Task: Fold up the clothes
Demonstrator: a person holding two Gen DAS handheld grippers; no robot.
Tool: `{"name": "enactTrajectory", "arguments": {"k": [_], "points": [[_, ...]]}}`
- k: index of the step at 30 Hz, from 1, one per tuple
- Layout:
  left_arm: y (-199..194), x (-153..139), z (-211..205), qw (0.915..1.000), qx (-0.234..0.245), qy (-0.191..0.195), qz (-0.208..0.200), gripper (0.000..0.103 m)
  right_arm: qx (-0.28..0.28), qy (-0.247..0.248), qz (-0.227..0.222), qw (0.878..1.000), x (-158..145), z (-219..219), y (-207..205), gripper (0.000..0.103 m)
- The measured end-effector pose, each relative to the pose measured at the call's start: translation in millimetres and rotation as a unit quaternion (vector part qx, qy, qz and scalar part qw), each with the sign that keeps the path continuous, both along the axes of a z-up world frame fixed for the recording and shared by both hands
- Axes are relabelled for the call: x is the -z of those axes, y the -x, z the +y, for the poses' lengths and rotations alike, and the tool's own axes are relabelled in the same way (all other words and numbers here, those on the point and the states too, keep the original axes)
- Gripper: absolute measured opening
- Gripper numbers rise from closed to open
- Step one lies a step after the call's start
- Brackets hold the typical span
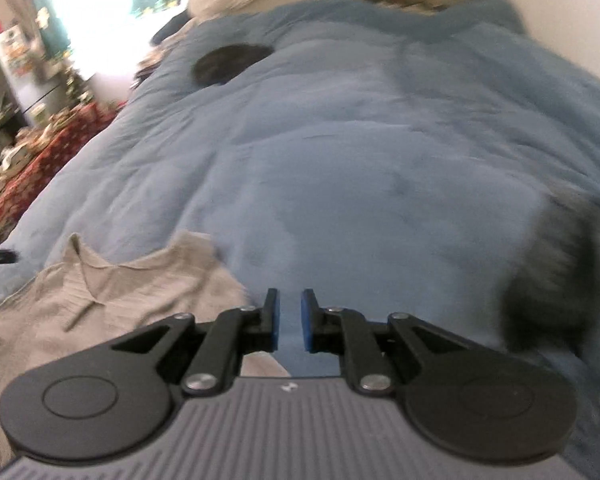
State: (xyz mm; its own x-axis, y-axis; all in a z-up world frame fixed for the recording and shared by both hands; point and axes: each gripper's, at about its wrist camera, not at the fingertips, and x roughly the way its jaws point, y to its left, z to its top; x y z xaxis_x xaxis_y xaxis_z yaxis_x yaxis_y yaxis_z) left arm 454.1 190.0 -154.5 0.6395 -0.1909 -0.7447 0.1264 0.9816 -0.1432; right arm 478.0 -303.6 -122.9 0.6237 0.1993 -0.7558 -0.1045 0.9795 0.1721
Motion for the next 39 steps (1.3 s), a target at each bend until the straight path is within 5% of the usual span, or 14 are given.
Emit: {"name": "enactTrajectory", "arguments": {"k": [7, 8, 13, 18, 21, 24, 29, 32, 35, 39], "points": [[-46.5, 33.0, -20.7, 0.9988, 0.026, 0.006, 0.042, 0.032, -0.034, -0.004, 0.066, 0.997, 43.0, 39.0, -58.8, 0.015], [-48.0, 35.1, -20.3, 0.9987, 0.026, 0.009, 0.043, 0.032, -0.035, 0.002, 0.072, 0.997, 47.2, 42.0, -62.3, 0.007], [-46.6, 37.5, -13.7, 0.9981, 0.033, 0.024, 0.046, 0.032, -0.045, 0.146, 0.019, 0.988, 41.6, 63.0, -60.1, 0.001], [-49.5, 42.0, -12.4, 0.998, 0.032, 0.022, 0.049, 0.032, -0.009, 0.163, 0.03, 0.986, 47.0, 50.2, -75.7, 0.0], [-50.6, 49.9, -15.7, 0.9966, 0.044, 0.023, 0.065, 0.029, 0.002, 0.12, 0.032, 0.992, 47.2, 38.7, -73.8, 0.0], [-46.4, 52.3, -18.4, 0.9961, 0.053, 0.023, 0.067, 0.002, -0.003, 0.069, 0.027, 0.997, 39.5, 31.9, -67.6, 0.004], [-33.1, 29.4, -19.6, 0.9988, 0.019, -0.042, -0.019, 0.001, -0.011, 0.055, 0.015, 0.998, 26.8, 29.7, -57.9, 0.011], [-36.8, 38.4, -24.0, 0.9981, 0.02, -0.057, 0.006, 0.002, -0.018, 0.037, 0.013, 0.999, 23.1, 34.4, -54.0, 0.012], [-39.7, 48.9, -31.1, 0.9961, 0.021, -0.079, 0.033, 0.014, -0.03, 0.029, 0.008, 0.999, 20.4, 41.2, -51.4, 0.025], [-34.8, 39.8, -24.8, 0.9984, 0.02, -0.049, 0.018, 0.025, -0.052, 0.028, 0.004, 0.998, 15.5, 48.5, -47.7, 0.026]]}}
